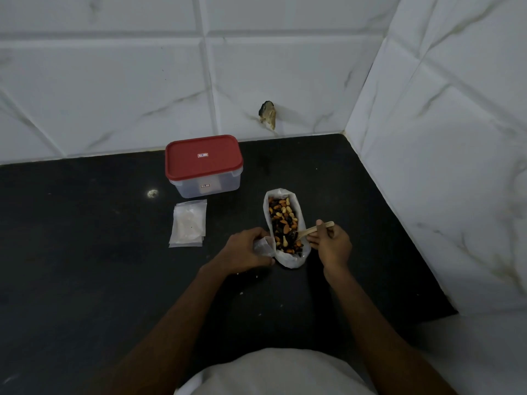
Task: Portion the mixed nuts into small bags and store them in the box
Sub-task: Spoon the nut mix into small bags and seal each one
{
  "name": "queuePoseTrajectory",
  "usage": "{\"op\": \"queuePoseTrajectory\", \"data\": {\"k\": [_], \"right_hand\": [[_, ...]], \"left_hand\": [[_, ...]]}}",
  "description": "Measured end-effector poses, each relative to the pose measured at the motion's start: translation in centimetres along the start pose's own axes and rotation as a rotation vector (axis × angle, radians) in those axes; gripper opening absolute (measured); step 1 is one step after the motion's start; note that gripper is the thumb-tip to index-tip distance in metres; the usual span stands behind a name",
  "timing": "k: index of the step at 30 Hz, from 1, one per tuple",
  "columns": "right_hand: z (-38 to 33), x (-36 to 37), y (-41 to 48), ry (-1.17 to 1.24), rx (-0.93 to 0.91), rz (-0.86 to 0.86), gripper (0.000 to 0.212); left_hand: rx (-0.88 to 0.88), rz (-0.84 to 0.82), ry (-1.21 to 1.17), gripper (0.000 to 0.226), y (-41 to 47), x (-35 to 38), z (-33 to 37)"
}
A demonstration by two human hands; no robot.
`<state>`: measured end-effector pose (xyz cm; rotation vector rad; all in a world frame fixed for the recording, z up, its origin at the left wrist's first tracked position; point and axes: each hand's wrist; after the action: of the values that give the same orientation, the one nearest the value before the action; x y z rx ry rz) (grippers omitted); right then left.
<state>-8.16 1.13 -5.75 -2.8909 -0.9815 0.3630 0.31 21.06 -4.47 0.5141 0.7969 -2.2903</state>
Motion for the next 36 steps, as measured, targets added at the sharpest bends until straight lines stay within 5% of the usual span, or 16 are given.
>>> {"op": "queuePoseTrajectory", "data": {"k": [10,36], "right_hand": [[-0.6,0.1,-0.7,-0.125,-0.005,0.011,0.024],[-3.6,-1.6,-0.9,0.085,0.038,0.021,0.015]], "left_hand": [[-0.04,-0.004,-0.004,0.048,0.1,0.2,-0.2],[0.041,0.154,-0.156,0.048,-0.7,-0.5,0.3]]}}
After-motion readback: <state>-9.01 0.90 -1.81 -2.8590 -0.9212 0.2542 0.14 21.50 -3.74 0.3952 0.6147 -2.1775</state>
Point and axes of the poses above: each hand's wrist, its own y-axis towards the middle knuckle, its own x-axis out of the palm, z = x × y, and after that the axes turned 10 degrees about -x, right-handed
